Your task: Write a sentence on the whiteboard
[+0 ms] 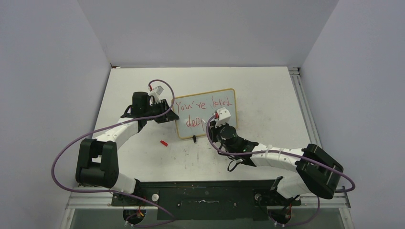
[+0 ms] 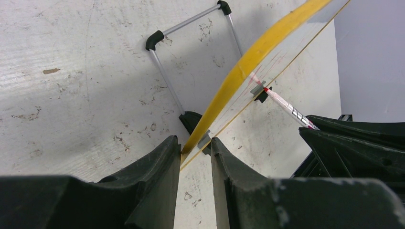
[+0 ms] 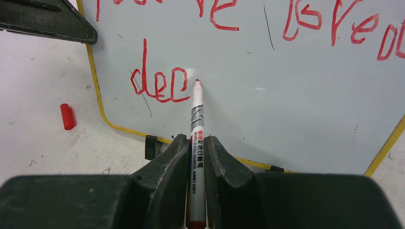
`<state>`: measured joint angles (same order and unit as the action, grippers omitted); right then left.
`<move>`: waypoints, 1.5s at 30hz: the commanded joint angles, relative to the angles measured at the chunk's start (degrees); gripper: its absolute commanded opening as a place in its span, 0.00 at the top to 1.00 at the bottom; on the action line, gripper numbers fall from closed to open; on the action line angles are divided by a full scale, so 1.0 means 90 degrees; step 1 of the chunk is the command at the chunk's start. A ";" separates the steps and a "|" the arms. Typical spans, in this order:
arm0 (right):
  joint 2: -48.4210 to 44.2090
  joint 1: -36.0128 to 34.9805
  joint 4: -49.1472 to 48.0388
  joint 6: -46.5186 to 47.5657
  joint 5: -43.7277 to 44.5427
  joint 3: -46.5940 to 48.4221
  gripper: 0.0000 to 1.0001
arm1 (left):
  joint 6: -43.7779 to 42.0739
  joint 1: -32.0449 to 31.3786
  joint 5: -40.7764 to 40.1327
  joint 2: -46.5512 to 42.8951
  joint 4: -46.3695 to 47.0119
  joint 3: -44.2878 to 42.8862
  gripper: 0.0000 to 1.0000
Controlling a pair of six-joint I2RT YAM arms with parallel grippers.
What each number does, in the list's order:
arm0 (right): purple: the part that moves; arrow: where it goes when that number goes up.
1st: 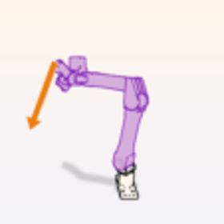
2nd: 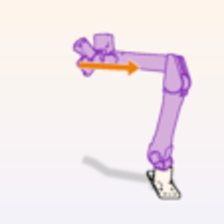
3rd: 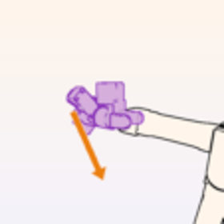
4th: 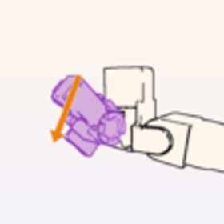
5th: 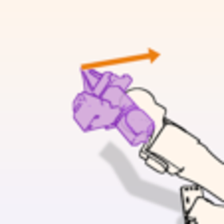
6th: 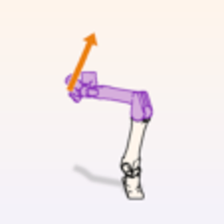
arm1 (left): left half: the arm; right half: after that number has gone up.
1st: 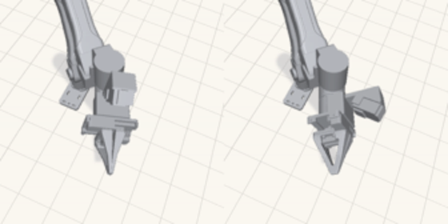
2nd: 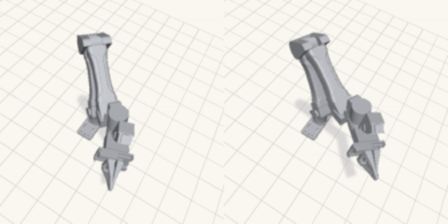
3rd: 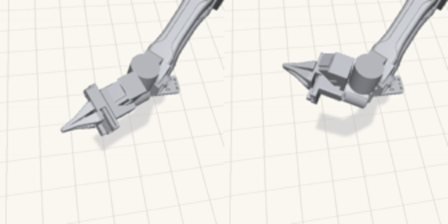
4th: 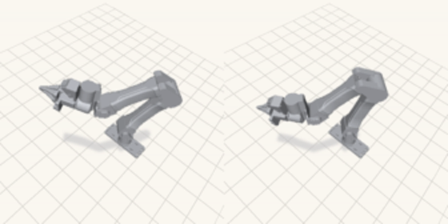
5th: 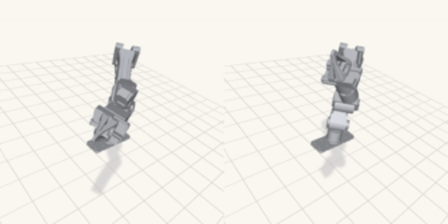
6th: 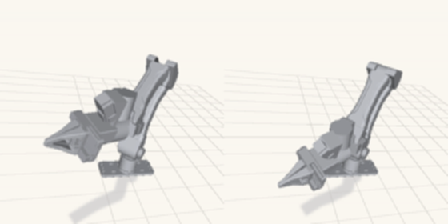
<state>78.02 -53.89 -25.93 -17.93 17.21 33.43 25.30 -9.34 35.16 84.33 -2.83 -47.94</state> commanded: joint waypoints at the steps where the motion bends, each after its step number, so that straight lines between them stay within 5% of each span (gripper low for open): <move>1: 0.0112 0.0084 -0.0463 0.0064 -0.0148 0.0260 0.95 | 0.0041 -0.0036 0.0209 -0.0216 0.0169 -0.0259 0.72; 45: 0.0136 -0.0186 -0.0394 -0.0228 0.0084 -0.0130 0.95 | 0.0070 -0.0033 0.0244 -0.0249 0.0198 -0.0237 0.72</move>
<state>77.93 -54.85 -26.33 -19.31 18.61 31.44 25.39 -9.34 35.18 84.33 -2.83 -47.94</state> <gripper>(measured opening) 0.151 0.280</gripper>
